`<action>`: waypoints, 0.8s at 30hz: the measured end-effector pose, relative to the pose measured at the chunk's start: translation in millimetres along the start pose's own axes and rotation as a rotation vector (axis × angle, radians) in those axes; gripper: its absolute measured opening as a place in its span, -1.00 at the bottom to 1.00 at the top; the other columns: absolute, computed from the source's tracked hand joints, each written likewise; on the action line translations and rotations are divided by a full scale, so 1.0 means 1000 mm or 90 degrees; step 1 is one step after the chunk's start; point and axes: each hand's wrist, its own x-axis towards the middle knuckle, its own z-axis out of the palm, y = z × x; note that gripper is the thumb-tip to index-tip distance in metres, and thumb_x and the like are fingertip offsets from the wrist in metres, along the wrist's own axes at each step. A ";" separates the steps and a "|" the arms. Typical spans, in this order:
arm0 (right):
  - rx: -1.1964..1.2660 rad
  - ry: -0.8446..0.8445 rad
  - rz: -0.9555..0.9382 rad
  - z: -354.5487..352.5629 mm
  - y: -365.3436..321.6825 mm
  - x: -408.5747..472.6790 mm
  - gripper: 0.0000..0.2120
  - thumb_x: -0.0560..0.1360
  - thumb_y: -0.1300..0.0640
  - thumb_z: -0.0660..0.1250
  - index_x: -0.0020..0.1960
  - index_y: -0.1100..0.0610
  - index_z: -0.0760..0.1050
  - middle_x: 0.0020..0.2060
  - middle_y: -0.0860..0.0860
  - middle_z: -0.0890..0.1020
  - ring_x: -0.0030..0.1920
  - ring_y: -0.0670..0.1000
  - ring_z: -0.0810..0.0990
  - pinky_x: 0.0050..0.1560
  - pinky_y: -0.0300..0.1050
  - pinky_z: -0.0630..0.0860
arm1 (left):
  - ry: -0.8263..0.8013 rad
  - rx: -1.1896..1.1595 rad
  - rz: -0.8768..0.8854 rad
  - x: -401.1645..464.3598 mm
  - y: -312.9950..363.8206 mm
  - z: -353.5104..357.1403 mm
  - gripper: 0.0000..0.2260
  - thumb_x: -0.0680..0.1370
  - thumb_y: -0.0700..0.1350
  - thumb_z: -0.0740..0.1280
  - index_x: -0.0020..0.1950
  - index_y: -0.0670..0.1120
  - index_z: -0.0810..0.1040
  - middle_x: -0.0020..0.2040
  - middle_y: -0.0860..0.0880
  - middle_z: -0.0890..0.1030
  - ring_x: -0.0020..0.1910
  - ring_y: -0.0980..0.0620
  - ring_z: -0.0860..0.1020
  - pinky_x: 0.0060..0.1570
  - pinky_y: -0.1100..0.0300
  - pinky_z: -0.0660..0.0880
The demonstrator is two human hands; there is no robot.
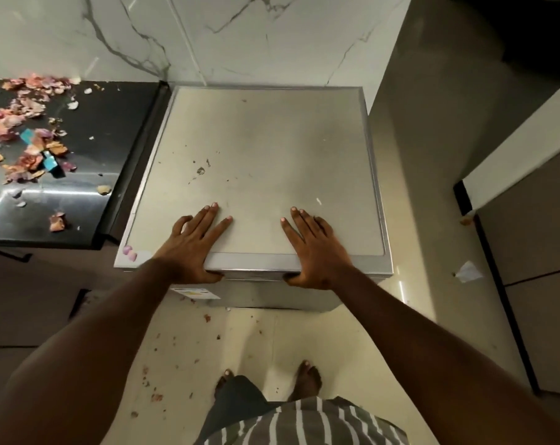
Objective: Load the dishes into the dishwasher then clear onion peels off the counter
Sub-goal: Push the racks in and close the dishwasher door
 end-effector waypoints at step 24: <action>-0.076 -0.024 0.022 -0.010 -0.009 -0.002 0.22 0.34 -0.55 0.26 0.71 0.08 -0.17 0.69 0.14 -0.12 0.68 0.15 -0.13 0.65 0.16 -0.02 | 0.050 -0.027 0.051 -0.003 -0.010 0.012 0.18 0.32 0.58 0.26 0.68 0.07 -0.28 0.68 -0.15 -0.26 0.67 -0.11 -0.25 0.63 -0.17 -0.10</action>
